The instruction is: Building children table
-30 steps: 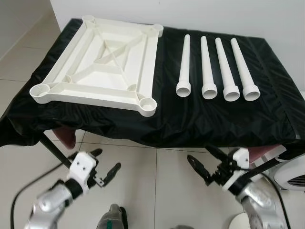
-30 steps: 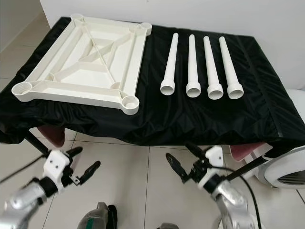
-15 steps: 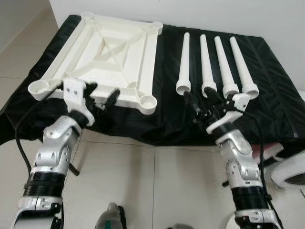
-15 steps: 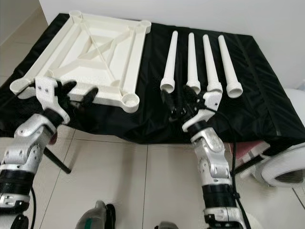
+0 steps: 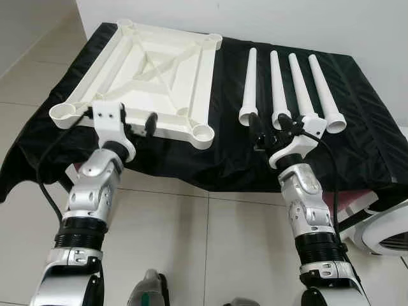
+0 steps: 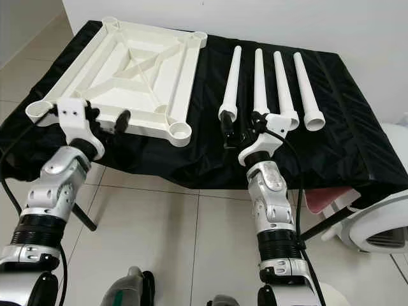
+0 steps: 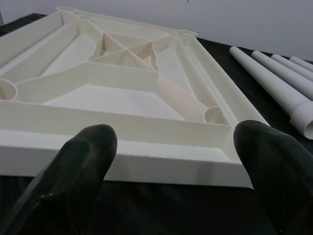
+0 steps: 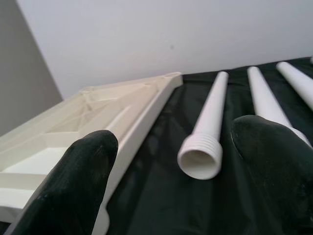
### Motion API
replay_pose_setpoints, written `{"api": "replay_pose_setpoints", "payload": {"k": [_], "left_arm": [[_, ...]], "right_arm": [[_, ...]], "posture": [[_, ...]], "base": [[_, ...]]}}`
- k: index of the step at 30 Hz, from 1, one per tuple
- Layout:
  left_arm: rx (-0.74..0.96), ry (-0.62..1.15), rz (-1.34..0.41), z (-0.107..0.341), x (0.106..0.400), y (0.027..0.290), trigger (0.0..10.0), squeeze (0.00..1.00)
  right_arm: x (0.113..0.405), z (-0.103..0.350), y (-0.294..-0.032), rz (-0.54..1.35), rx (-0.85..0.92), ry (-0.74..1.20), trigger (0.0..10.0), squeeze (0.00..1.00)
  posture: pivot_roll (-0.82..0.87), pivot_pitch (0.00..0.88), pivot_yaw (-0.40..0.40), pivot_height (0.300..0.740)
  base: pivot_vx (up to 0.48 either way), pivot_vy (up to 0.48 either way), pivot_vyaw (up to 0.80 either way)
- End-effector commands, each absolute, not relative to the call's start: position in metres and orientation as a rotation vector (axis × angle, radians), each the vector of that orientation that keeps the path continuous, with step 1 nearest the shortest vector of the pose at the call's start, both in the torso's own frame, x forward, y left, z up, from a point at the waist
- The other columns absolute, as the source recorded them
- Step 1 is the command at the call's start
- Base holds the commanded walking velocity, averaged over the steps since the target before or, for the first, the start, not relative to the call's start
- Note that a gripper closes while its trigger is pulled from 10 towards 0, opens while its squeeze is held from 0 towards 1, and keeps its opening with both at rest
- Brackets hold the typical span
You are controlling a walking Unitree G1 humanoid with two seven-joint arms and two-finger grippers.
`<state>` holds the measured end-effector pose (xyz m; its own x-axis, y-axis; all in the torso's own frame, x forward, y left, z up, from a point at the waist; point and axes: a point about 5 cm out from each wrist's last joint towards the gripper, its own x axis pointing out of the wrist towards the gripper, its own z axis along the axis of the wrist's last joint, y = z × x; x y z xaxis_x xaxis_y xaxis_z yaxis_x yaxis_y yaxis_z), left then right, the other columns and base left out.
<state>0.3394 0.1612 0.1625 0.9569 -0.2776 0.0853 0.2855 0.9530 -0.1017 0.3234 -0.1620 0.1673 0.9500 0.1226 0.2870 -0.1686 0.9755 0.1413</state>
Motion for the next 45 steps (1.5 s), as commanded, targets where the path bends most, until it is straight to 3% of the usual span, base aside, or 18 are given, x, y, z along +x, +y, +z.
{"api": "replay_pose_setpoints", "payload": {"k": [1, 11, 19, 31, 45], "left_arm": [[-0.113, -0.069, -0.196, 0.159, 0.336, 0.164, 10.0, 0.00], [-0.025, -0.125, -0.093, 0.156, 0.321, 0.172, 10.0, 0.00], [0.093, -0.146, -0.232, 0.159, 0.319, 0.153, 10.0, 0.00], [0.041, -0.198, -0.178, 0.170, 0.318, 0.150, 10.0, 0.00], [0.033, -0.157, -0.157, 0.143, 0.305, 0.156, 10.0, 0.00]], "right_arm": [[0.318, 0.155, -0.166, 0.094, 0.134, -0.262, 10.0, 0.00], [0.298, 0.144, -0.172, 0.046, 0.051, -0.278, 10.0, 0.00], [0.301, 0.157, -0.164, 0.082, 0.034, -0.340, 10.0, 0.00], [0.305, 0.165, -0.168, 0.058, 0.008, -0.369, 10.0, 0.00], [0.300, 0.147, -0.180, 0.040, -0.046, -0.319, 10.0, 0.00]], "posture": [[0.03, 0.000, -0.007, 0.740], [0.01, 0.000, 0.016, 0.740], [0.01, 0.000, -0.006, 0.740], [0.01, 0.000, -0.003, 0.740], [0.00, 0.000, -0.014, 0.740]], "base": [[0.000, 0.000, 0.00], [0.000, 0.000, 0.00], [0.000, 0.000, 0.00], [0.000, 0.000, 0.00], [0.000, 0.000, 0.00]]}}
